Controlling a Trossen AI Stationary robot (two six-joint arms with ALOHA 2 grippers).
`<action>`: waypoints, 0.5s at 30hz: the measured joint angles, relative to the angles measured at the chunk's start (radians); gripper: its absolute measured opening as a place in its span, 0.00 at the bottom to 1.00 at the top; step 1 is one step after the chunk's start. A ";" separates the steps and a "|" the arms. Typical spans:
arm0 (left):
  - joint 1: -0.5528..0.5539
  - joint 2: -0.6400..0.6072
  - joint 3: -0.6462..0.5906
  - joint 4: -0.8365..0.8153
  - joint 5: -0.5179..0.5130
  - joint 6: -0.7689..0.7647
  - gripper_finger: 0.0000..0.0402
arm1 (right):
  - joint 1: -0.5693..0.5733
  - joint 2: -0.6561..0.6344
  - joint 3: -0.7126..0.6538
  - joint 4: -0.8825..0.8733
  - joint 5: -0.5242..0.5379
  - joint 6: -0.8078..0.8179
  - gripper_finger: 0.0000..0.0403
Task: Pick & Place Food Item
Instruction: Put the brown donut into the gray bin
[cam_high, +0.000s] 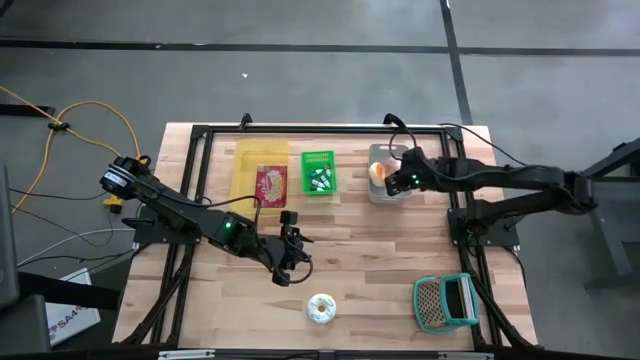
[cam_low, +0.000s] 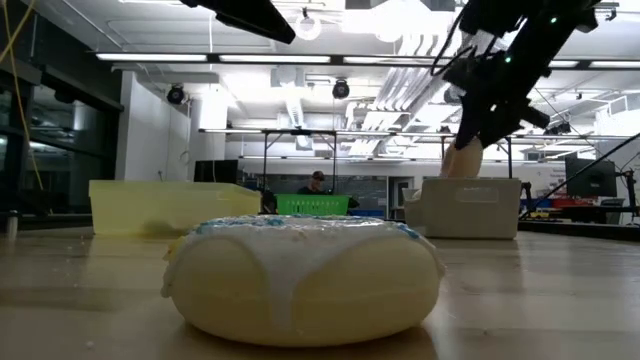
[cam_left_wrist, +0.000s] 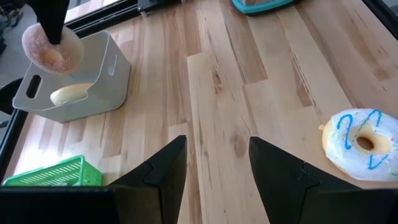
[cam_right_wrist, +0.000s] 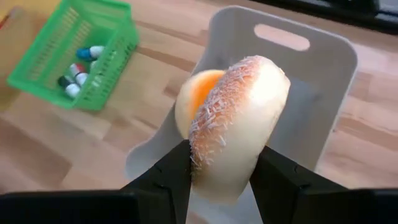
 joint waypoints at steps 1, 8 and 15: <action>0.000 0.000 0.000 0.000 0.000 0.000 0.41 | 0.000 0.016 0.000 0.010 0.013 -0.002 0.33; 0.000 0.000 0.000 0.000 0.000 -0.003 0.41 | -0.001 0.143 0.000 0.009 0.055 -0.035 0.33; 0.000 0.000 0.000 0.000 0.000 -0.003 0.41 | -0.001 0.216 0.000 0.011 0.074 -0.085 0.38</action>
